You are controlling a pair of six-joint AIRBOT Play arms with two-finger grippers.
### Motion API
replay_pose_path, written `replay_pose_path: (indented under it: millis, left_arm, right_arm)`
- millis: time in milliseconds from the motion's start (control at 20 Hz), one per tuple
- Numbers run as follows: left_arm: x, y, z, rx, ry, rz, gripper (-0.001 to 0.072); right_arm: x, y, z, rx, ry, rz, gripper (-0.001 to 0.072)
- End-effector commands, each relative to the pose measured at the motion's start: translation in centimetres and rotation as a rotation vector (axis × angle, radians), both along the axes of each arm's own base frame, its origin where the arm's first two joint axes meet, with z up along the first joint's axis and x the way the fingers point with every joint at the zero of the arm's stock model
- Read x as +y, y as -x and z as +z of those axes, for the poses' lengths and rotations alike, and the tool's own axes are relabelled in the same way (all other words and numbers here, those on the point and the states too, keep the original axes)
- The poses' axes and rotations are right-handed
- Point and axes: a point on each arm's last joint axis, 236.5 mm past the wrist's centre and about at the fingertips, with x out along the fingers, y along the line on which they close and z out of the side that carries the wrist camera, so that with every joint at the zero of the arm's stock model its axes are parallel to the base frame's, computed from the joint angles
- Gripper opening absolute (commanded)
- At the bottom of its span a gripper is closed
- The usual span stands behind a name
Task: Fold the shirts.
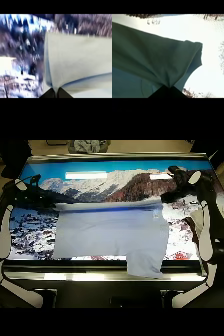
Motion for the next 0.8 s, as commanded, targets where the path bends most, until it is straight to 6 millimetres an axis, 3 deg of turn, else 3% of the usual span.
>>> replay_pose_path:
  millis: [0,200,450,500,550,600,650,750]
  left_arm:
    - [-0.4,6.3,-1.9,0.263,0.017,-0.065,0.0029]
    - [-0.5,8.7,-3.8,0.354,0.025,-0.063,0.0028]
    - [-0.6,8.9,-4.3,0.367,0.029,-0.062,0.0036]
    - [-0.6,8.9,-4.2,0.366,0.029,-0.062,0.0146]
    - [-0.4,8.9,-3.8,0.364,0.029,-0.059,0.0398]
    - [-0.1,8.8,-3.2,0.356,0.029,-0.054,0.0498]
    - [0.5,8.7,-2.2,0.342,0.029,-0.043,0.0499]
    - [2.3,8.8,0.2,0.311,0.029,0.021,0.0499]
  right_arm:
    - [-0.1,6.6,-2.4,0.28,0.009,0.006,0.0051]
    - [0.8,9.1,-5.8,0.377,-0.028,-0.001,0.0051]
    - [0.8,8.4,-6.4,0.35,-0.029,-0.016,0.0053]
    - [0.7,8.0,-6.4,0.332,-0.026,-0.02,0.008]
    - [0.6,7.4,-6.1,0.308,-0.025,-0.025,0.0263]
    - [0.4,7.2,-5.2,0.302,-0.029,-0.025,0.0469]
    - [-0.3,7.1,-3.9,0.29,-0.026,-0.017,0.0503]
    - [-2.7,7.9,-0.9,0.279,-0.028,-0.035,0.0505]
